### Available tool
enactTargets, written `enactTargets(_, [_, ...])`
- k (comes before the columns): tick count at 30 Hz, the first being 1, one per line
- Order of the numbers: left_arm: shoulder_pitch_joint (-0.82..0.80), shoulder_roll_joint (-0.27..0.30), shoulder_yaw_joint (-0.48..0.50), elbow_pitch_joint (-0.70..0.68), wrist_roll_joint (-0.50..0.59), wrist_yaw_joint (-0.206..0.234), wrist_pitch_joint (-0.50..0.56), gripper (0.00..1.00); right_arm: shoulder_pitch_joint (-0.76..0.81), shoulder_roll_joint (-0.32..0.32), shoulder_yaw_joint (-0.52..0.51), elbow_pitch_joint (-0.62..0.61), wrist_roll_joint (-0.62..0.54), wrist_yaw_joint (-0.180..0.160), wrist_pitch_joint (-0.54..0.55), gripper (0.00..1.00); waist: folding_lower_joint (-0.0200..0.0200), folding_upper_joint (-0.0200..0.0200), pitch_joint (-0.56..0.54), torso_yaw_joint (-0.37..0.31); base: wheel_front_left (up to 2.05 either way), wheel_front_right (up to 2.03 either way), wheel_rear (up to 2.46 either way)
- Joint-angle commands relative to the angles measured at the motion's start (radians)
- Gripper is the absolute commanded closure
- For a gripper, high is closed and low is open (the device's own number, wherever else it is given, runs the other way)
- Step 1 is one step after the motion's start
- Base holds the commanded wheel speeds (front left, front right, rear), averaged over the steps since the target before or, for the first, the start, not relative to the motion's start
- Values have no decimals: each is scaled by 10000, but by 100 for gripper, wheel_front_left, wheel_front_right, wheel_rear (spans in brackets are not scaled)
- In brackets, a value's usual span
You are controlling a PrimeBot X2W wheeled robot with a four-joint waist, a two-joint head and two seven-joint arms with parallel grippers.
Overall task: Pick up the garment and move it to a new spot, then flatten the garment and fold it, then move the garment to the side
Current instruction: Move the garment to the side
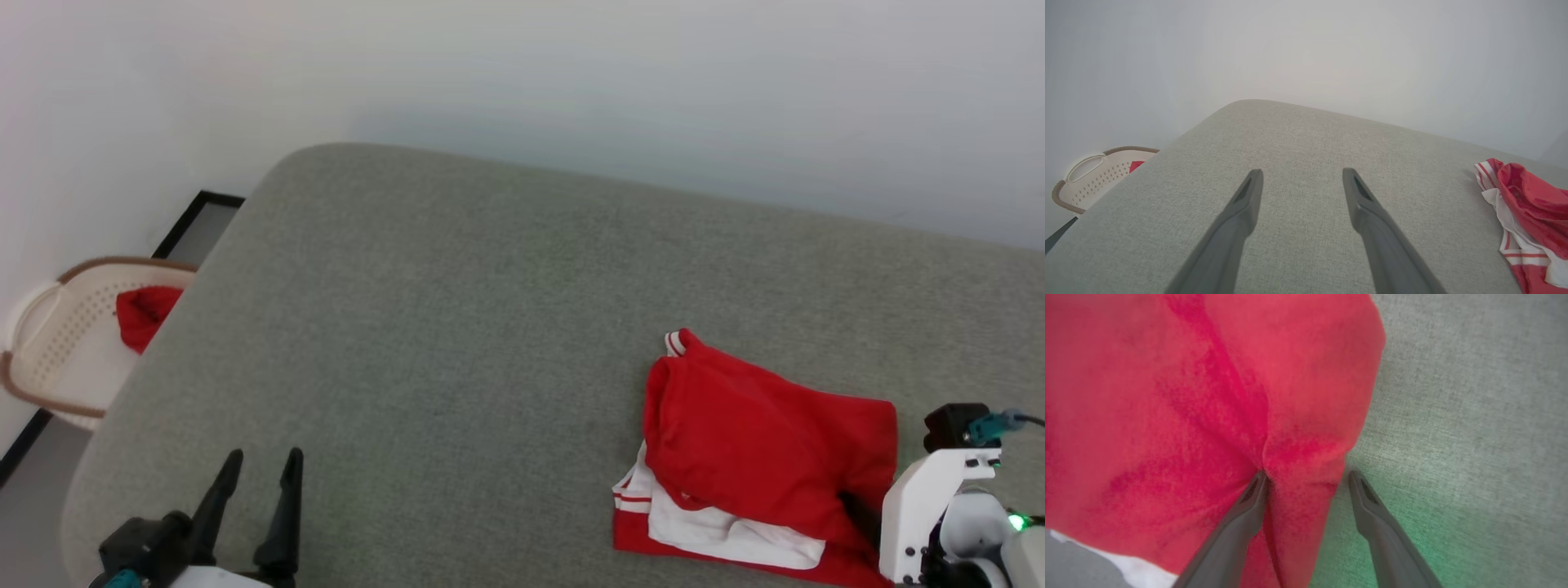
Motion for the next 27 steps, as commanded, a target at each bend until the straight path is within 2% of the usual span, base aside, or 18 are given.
enactTargets(1, [-128, -37, -3, 10, -61, -24, -12, 0, -47, 132, -49, 127, -44, -8, 196, 0, 0, 0, 180, 169, 0, 0, 0])
enactTargets(2, [-155, -68, 3, 19, -60, -26, -12, 0, -89, 181, -72, 176, -82, -8, 360, 0, 0, 0, 214, 195, 0, 0, 0])
enactTargets(3, [-161, -95, 1, 27, -58, -24, -12, 0, -88, 226, -46, 241, -97, -8, 586, 43, 0, 0, 234, 217, 0, 0, 0])
enactTargets(4, [-166, -112, -3, 31, -48, -24, -12, 0, -108, 268, 67, 184, -52, -6, 702, 100, 0, 0, 255, 235, 0, 0, 0])
enactTargets(15, [-84, -185, 169, 59, 30, -24, -12, 0, -510, -269, 715, -617, 254, -3, 1108, 100, 0, 0, 137, 75, 0, 0, 0])
enactTargets(27, [-347, 82, -12, -78, 142, -24, -12, 0, -958, -1283, 1454, -1795, 227, -5, 1278, 100, 0, 0, -57, -542, 0, 0, 0])
